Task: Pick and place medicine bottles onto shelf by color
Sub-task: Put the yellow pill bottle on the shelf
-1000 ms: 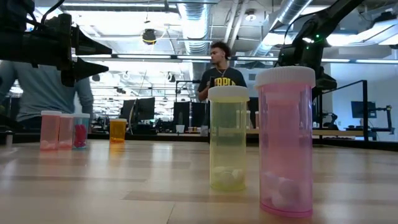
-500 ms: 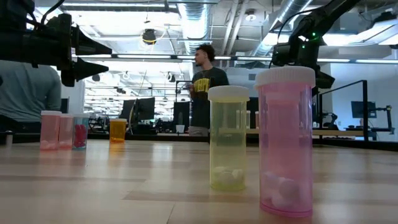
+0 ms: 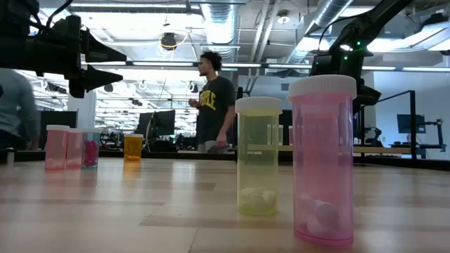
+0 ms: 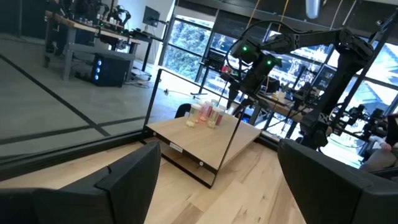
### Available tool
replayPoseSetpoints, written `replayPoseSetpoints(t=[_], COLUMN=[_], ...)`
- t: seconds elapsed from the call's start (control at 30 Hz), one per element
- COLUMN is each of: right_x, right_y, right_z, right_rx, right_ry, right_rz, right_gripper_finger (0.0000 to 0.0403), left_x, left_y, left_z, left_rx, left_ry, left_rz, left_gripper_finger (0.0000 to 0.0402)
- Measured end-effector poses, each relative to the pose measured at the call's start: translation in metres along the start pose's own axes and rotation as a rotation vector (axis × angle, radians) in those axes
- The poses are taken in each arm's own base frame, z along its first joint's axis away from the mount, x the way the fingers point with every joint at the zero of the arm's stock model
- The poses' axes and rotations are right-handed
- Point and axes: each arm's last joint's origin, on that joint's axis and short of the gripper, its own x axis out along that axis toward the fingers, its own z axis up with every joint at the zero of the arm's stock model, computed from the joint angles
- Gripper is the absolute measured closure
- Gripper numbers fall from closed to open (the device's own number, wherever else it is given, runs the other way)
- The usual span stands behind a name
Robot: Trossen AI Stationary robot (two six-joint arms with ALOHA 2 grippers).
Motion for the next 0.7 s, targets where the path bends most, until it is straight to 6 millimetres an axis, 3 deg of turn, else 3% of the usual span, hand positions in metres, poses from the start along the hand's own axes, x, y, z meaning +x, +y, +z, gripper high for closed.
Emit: replayPoseSetpoints(t=[0.3,0.53,0.7], right_x=[0.001,0.023,0.026], right_y=[-0.001,0.002,0.005], right_z=[-0.003,-0.007,-0.007], right_rx=[-0.018,-0.040,-0.045], right_ry=[0.018,0.037,0.056], right_rz=[-0.005,-0.087,-0.087], right_gripper_finger=[0.0255,0.0255,0.0255], left_x=[0.000,0.000,0.000], left_y=[0.000,0.000,0.000], left_z=[0.000,0.000,0.000], left_rx=[0.000,0.000,0.000], left_ry=[0.000,0.000,0.001], left_rz=[0.000,0.000,0.000], left_gripper_finger=[0.0090,0.0090,0.0090])
